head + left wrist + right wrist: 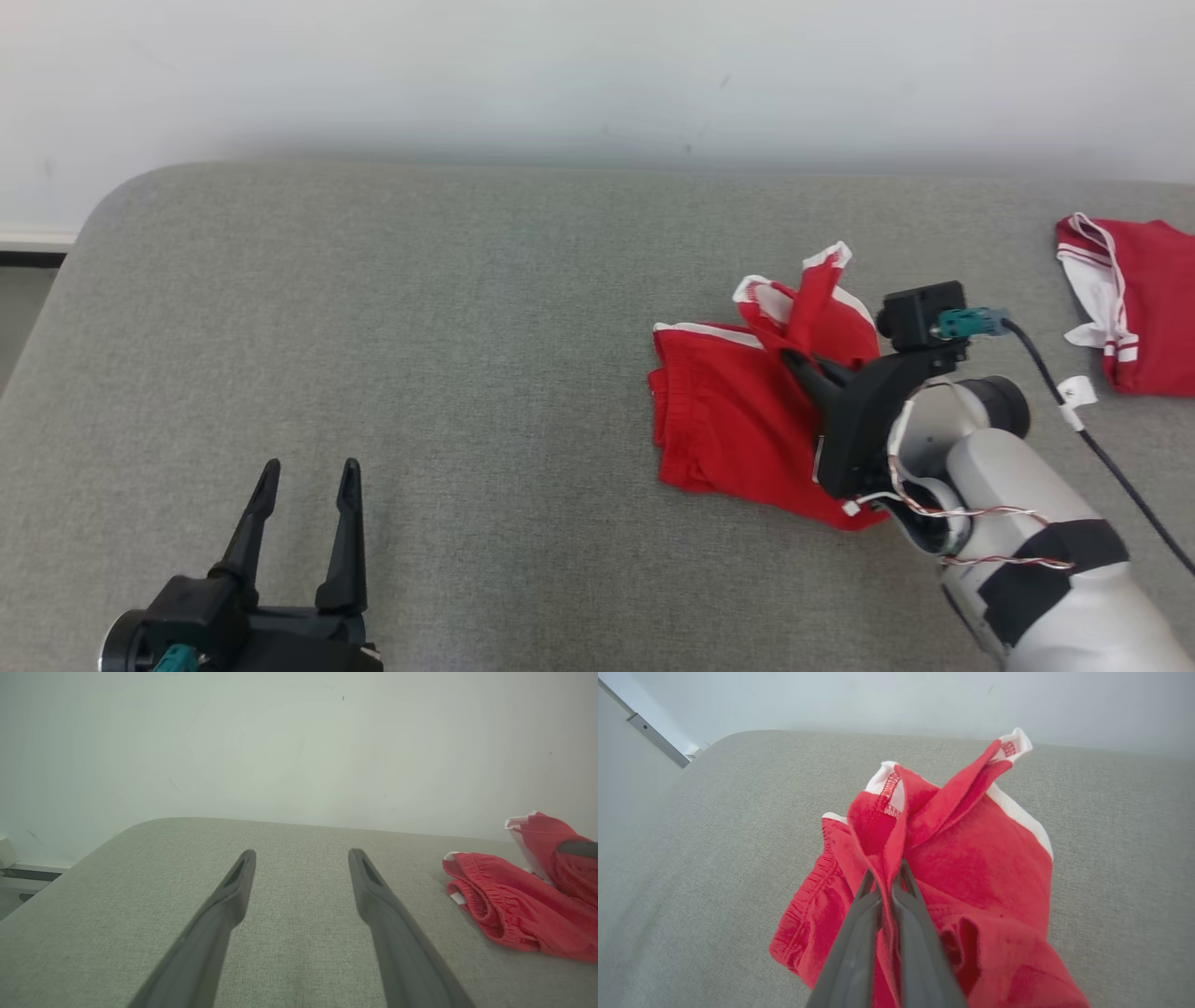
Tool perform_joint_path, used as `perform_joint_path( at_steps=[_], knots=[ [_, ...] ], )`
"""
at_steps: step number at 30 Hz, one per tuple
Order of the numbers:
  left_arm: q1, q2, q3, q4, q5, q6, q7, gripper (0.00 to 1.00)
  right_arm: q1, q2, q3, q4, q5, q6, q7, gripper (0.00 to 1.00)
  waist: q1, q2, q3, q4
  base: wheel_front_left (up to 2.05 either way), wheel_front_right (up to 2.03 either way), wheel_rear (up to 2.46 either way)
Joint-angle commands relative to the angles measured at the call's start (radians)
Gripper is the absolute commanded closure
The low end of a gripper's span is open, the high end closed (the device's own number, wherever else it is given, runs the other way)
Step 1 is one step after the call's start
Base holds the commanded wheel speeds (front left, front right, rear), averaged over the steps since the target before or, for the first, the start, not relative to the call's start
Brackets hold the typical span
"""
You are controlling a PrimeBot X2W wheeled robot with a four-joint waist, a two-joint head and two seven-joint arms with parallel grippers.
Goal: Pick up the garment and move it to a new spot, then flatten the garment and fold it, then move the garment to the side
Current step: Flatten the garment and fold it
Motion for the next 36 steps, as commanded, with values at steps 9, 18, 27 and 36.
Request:
perform_joint_path(
  at_steps=[9, 18, 27, 36],
  knots=[
    [-0.045, -0.011, -0.04, 0.022, -0.019, 0.001, -0.003, 0.0, -0.021, 0.134, -0.02, 0.057, -0.068, -0.003, 0.015, 1.0, 0.0, 0.0, 0.028, 0.063, 0.0, 0.0, 0.0],
    [-0.055, -0.012, -0.05, 0.038, -0.026, 0.001, -0.003, 0.0, -0.019, 0.202, -0.021, 0.148, -0.086, -0.003, -0.035, 1.0, 0.0, 0.0, 0.033, 0.072, 0.0, 0.0, 0.0],
    [-0.044, 0.0, -0.047, 0.045, -0.023, 0.001, -0.003, 0.0, -0.036, 0.178, -0.022, 0.108, -0.081, -0.003, -0.189, 0.0, 0.0, 0.0, 0.016, 0.048, 0.0, 0.0, 0.0],
    [-0.006, 0.013, -0.014, 0.022, -0.006, 0.001, -0.003, 0.0, 0.021, 0.062, -0.134, -0.017, -0.081, -0.003, -0.324, 0.0, 0.0, 0.0, -0.016, 0.019, 0.0, 0.0, 0.0]
  ],
)
